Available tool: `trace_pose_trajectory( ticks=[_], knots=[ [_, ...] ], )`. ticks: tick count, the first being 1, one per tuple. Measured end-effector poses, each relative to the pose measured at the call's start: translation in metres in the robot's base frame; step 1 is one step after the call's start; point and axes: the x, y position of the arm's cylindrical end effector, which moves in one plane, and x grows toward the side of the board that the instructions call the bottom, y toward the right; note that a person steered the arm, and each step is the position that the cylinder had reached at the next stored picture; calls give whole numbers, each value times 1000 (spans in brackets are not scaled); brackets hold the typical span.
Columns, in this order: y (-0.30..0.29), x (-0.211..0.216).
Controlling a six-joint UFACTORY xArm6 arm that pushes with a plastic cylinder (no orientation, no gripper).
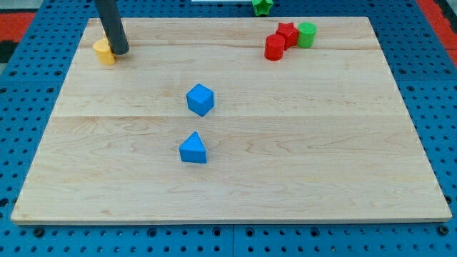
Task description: Slide the blue cube left center
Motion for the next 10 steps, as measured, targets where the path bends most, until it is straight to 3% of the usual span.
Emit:
trace_pose_trajectory(
  ticks=[2,5,6,7,10],
  knots=[
    [119,16],
    [181,105],
    [147,123],
    [77,123],
    [-23,145]
  ],
)
